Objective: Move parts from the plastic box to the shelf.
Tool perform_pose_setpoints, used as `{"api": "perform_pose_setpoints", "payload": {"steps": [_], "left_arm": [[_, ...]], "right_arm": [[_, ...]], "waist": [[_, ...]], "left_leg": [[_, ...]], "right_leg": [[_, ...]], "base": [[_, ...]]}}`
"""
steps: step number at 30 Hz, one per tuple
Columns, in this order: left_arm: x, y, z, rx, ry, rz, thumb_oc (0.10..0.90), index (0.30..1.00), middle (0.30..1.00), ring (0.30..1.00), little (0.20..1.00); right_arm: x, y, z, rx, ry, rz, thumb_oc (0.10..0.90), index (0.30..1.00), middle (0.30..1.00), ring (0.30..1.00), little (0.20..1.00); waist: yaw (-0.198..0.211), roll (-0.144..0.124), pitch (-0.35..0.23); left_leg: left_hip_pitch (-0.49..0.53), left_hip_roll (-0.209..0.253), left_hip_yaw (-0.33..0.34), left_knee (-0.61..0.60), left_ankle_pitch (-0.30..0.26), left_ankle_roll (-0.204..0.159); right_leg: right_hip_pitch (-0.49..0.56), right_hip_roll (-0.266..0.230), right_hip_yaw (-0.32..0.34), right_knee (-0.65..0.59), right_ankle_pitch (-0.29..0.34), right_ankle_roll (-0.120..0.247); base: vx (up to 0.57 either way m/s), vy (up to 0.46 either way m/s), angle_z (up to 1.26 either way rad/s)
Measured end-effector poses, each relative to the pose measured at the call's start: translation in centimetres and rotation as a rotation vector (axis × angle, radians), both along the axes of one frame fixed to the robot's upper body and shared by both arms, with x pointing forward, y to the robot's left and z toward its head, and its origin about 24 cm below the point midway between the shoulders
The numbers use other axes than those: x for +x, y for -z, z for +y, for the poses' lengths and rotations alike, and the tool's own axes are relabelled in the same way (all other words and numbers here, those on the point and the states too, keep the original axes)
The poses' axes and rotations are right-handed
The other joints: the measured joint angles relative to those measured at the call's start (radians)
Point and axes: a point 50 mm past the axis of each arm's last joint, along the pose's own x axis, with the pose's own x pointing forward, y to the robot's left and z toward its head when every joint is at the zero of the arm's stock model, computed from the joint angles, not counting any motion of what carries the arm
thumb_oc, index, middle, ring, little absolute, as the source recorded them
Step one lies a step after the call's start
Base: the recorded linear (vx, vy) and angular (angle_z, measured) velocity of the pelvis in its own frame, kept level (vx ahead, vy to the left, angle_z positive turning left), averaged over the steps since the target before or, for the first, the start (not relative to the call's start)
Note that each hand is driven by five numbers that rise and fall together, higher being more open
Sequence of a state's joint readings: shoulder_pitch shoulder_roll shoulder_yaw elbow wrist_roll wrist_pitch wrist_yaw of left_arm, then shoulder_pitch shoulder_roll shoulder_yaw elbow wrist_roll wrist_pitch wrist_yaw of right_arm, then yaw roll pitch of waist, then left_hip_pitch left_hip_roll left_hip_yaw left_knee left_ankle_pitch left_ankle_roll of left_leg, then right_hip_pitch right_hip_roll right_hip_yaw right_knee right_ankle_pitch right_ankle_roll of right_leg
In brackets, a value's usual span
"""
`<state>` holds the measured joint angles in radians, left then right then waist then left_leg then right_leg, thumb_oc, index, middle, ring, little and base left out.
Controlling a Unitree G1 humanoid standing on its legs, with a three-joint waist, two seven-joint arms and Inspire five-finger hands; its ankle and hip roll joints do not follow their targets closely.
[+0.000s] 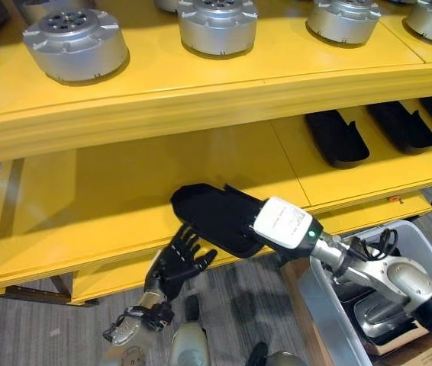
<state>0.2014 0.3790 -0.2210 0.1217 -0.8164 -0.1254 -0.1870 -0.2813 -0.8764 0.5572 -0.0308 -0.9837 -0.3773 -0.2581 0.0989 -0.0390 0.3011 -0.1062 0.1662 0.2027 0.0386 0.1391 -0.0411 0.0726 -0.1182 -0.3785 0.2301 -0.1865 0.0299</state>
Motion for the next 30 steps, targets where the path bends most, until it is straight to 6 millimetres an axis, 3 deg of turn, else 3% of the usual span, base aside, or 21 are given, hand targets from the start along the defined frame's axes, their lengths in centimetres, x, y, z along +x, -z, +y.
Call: {"api": "perform_pose_setpoints", "payload": {"steps": [3,5,9,14,22,30], "left_arm": [[0.7,-0.2,-0.5,0.011,0.035,0.013,0.9,1.0,1.0,1.0,1.0],[0.9,-0.5,-0.5,0.013,0.046,0.012,0.9,1.0,1.0,1.0,1.0],[1.0,-1.3,-0.1,0.026,0.033,-0.013,0.9,1.0,1.0,1.0,1.0],[0.9,-1.3,0.7,0.036,0.012,0.001,0.9,1.0,1.0,1.0,1.0],[1.2,-1.3,0.0,0.029,0.042,0.011,0.9,1.0,1.0,1.0,1.0],[2.3,-1.9,-1.2,0.025,0.097,-0.011,0.9,1.0,1.0,1.0,1.0]], "right_arm": [[0.6,0.0,-0.1,0.037,0.065,0.016,0.4,0.3,0.3,0.3,0.3],[2.4,0.4,-0.1,0.12,0.18,0.035,0.4,0.3,0.3,0.3,0.3],[4.1,0.9,-1.4,0.169,0.352,0.061,0.4,0.3,0.3,0.3,0.3],[4.9,1.4,-2.0,0.264,0.495,0.091,0.4,0.3,0.3,0.3,0.3],[6.0,3.4,-4.0,0.404,0.76,0.172,0.4,0.3,0.3,0.3,0.3],[8.8,1.8,-5.3,0.405,0.881,0.118,0.4,0.3,0.3,0.3,0.3]], "waist": [[0.002,-0.009,-0.001],[0.014,-0.009,-0.001],[0.046,-0.006,0.0],[0.045,0.002,0.0],[0.046,0.046,0.002],[0.071,0.083,0.017]], "left_leg": [[0.007,-0.027,-0.002,-0.007,0.004,0.001],[0.019,-0.043,-0.01,-0.012,0.005,0.009],[0.024,-0.047,-0.028,-0.015,0.005,0.014],[0.023,-0.052,-0.038,-0.029,0.02,0.015],[0.022,-0.049,-0.056,-0.028,0.028,0.012],[-0.012,-0.045,-0.076,-0.02,0.046,0.002]], "right_leg": [[0.01,-0.015,0.004,-0.018,0.011,0.019],[0.035,-0.024,-0.002,-0.038,0.021,0.037],[0.042,-0.031,-0.019,-0.035,0.015,0.042],[0.041,-0.028,-0.025,-0.026,0.015,0.041],[0.041,-0.025,-0.04,0.003,0.001,0.034],[-0.034,-0.043,-0.044,0.126,-0.062,0.016]], "base": [[0.02,-0.009,0.08],[0.01,-0.023,0.17],[-0.01,-0.02,0.15],[0.0,-0.027,0.05],[0.0,-0.017,0.06],[-0.03,-0.013,0.05]]}}
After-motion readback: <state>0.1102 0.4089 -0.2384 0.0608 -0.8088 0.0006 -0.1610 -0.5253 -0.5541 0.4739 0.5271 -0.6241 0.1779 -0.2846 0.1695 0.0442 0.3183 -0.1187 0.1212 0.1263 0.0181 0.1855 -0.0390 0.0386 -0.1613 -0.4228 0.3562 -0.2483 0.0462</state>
